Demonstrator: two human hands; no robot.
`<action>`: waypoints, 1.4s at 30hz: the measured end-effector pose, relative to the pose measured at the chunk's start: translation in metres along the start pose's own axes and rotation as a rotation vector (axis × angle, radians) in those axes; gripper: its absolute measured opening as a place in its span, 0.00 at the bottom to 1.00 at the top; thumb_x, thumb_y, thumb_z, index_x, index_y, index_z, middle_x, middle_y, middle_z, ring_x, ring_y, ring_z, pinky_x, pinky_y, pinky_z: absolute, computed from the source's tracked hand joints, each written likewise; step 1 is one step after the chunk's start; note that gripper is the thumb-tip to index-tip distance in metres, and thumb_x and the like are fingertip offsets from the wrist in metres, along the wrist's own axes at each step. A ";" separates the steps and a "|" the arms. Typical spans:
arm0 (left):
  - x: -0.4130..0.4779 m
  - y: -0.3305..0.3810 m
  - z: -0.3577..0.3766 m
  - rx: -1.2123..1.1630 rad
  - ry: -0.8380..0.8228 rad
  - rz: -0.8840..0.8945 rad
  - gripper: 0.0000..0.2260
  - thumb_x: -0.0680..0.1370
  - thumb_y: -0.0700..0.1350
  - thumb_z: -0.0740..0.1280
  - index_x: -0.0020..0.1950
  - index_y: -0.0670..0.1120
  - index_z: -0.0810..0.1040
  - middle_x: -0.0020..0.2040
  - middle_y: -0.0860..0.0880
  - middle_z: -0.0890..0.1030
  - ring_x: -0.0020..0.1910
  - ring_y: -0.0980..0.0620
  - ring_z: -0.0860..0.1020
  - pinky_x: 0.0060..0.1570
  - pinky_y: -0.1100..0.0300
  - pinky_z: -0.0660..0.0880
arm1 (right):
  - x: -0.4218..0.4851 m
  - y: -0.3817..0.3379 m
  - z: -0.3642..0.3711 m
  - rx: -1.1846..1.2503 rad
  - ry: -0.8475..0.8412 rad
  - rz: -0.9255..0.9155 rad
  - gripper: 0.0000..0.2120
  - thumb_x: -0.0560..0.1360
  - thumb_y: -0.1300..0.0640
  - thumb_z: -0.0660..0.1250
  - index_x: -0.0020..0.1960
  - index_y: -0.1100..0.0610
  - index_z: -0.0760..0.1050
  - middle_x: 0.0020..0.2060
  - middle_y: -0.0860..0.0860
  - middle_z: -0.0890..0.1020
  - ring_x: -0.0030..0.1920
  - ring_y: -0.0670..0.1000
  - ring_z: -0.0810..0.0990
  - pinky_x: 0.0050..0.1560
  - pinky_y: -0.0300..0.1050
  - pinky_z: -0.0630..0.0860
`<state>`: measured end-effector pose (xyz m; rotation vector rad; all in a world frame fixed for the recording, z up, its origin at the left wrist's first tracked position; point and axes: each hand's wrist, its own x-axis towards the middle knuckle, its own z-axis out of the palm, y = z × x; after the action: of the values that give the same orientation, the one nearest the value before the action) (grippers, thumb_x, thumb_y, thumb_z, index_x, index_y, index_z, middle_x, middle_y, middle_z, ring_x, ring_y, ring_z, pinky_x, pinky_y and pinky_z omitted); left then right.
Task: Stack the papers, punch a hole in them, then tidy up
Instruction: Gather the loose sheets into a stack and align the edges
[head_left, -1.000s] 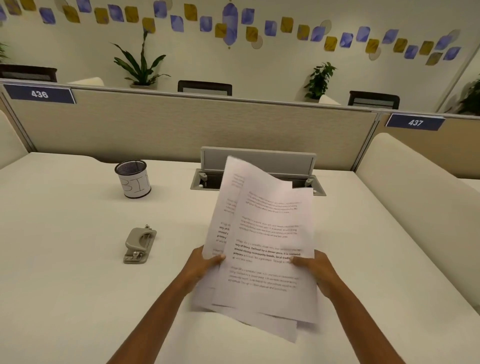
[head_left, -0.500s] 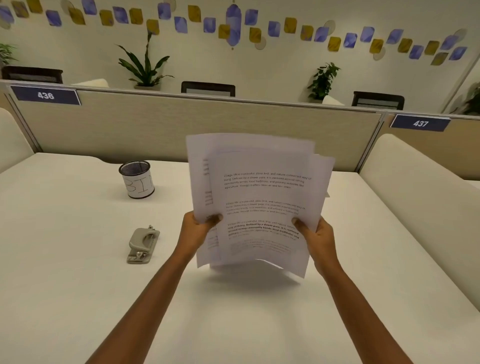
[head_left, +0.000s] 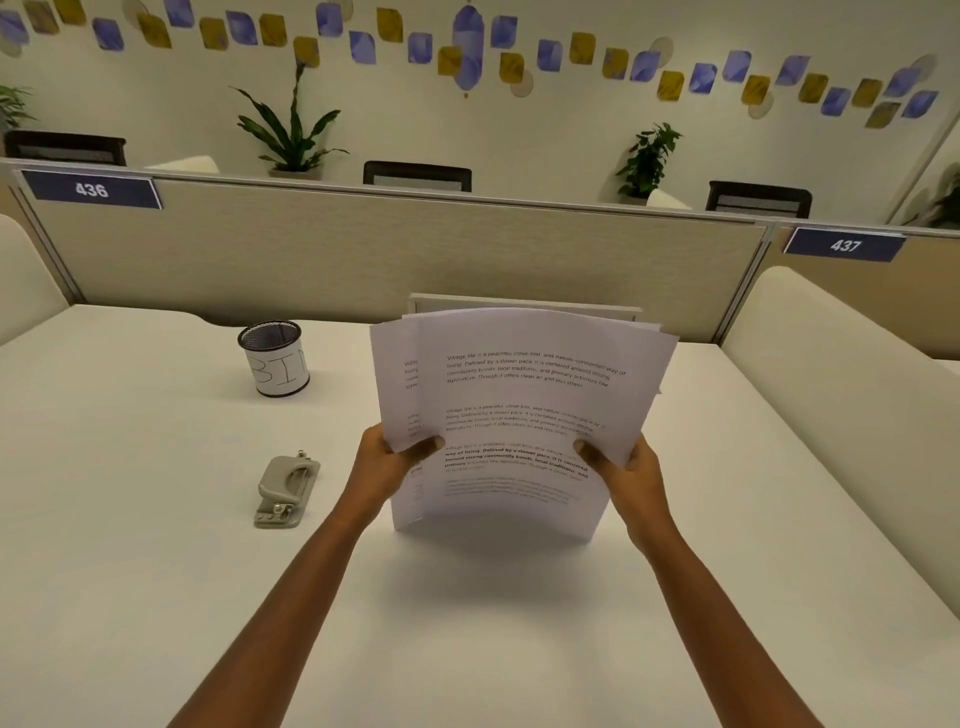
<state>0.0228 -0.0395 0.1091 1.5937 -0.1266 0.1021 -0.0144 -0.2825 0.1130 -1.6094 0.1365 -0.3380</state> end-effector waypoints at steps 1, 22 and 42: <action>-0.002 -0.004 0.000 0.001 -0.014 -0.014 0.10 0.72 0.35 0.69 0.44 0.51 0.77 0.42 0.53 0.80 0.40 0.56 0.78 0.30 0.73 0.76 | -0.002 0.006 -0.001 -0.019 -0.002 0.017 0.15 0.72 0.62 0.68 0.57 0.56 0.71 0.51 0.53 0.79 0.49 0.55 0.79 0.44 0.41 0.76; -0.023 -0.030 0.040 -0.504 0.328 -0.410 0.11 0.72 0.37 0.70 0.52 0.45 0.76 0.45 0.46 0.81 0.42 0.48 0.80 0.44 0.53 0.77 | -0.055 0.056 0.031 0.515 0.000 0.516 0.09 0.75 0.58 0.63 0.56 0.51 0.72 0.49 0.52 0.82 0.49 0.52 0.81 0.34 0.42 0.81; 0.013 -0.023 -0.054 0.025 0.108 -0.234 0.12 0.74 0.38 0.67 0.57 0.41 0.77 0.46 0.45 0.81 0.34 0.60 0.81 0.30 0.67 0.78 | -0.026 0.029 -0.026 0.072 0.048 0.135 0.12 0.74 0.67 0.64 0.44 0.50 0.77 0.41 0.48 0.83 0.40 0.48 0.83 0.34 0.33 0.81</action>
<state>0.0401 0.0146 0.0899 1.6133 0.1459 0.0081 -0.0435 -0.3020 0.0813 -1.5126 0.2656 -0.2734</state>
